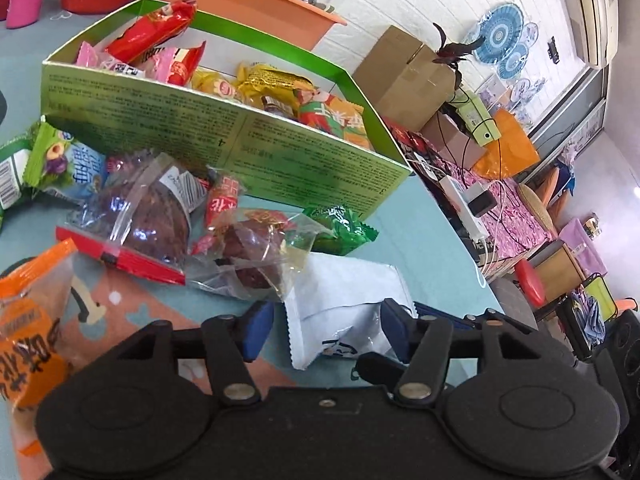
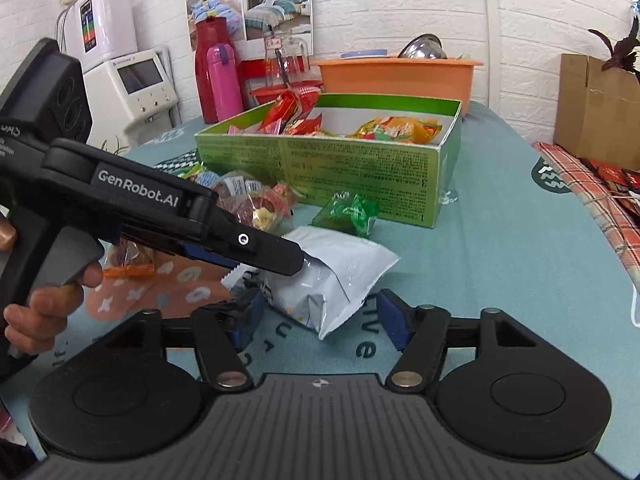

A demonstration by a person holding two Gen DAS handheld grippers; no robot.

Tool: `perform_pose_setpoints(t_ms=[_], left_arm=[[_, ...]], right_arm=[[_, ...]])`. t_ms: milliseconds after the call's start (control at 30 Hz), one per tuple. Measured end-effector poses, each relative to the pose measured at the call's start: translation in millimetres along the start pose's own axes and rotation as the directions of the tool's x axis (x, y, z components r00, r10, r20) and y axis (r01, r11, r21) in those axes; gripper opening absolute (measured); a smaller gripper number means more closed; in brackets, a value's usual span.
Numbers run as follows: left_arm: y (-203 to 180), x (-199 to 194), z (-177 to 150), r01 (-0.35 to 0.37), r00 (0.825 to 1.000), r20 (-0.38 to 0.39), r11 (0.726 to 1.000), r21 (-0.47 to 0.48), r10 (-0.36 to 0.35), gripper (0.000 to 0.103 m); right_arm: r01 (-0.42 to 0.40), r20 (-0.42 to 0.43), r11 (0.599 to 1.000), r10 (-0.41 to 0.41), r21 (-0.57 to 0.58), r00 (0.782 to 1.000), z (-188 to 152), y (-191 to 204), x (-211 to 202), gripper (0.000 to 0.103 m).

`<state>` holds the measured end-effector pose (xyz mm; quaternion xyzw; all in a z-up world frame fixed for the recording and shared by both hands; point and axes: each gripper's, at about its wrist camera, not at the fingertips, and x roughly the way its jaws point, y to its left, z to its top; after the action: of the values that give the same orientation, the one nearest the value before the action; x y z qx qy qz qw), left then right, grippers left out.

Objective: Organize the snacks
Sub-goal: 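Grasp the white foil packet with the left gripper and lift it, then drop the white foil packet into the green box with the left gripper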

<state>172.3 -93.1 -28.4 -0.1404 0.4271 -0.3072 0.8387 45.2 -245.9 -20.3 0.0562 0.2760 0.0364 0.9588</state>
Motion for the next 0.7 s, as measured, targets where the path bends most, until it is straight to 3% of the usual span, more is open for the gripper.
perform_pose_setpoints(t_ms=[67, 100, 133, 233, 367, 533, 700], left_arm=[[-2, 3, 1, -0.002, 1.000, -0.005, 1.000, 0.016, 0.002, 0.070], [-2, 3, 2, 0.004, 1.000, -0.006, 1.000, 0.015, -0.004, 0.059], [-4, 3, 1, 0.002, 1.000, -0.006, 1.000, 0.011, -0.002, 0.054], [-10, -5, -2, 0.002, 1.000, -0.001, 0.999, 0.041, -0.002, 0.050], [-19, -24, -3, 0.034, 0.999, 0.009, 0.998, 0.056, -0.034, 0.050], [-35, -55, 16, 0.040, 0.992, 0.112, 0.993, 0.114, -0.053, 0.050], [-34, -70, 47, 0.025, 0.981, 0.188, 0.991, 0.128, -0.050, 0.050]], right_arm=[[0.004, 0.012, 1.000, -0.004, 0.004, 1.000, 4, 1, 3, 0.100], [0.004, 0.011, 1.000, -0.004, -0.001, 1.000, 4, 2, 4, 0.092], [0.004, -0.004, 1.000, -0.004, -0.008, 1.000, 5, 3, 8, 0.072], [0.015, 0.004, 1.000, -0.015, -0.017, 1.000, 3, 9, 3, 0.065], [0.010, 0.023, 0.998, -0.009, -0.061, 1.000, 6, 16, -19, 0.064], [0.009, 0.125, 0.994, 0.004, -0.105, 0.992, 29, 22, -38, 0.064], [0.008, 0.214, 0.988, 0.025, -0.153, 0.977, 65, 25, -29, 0.064]])
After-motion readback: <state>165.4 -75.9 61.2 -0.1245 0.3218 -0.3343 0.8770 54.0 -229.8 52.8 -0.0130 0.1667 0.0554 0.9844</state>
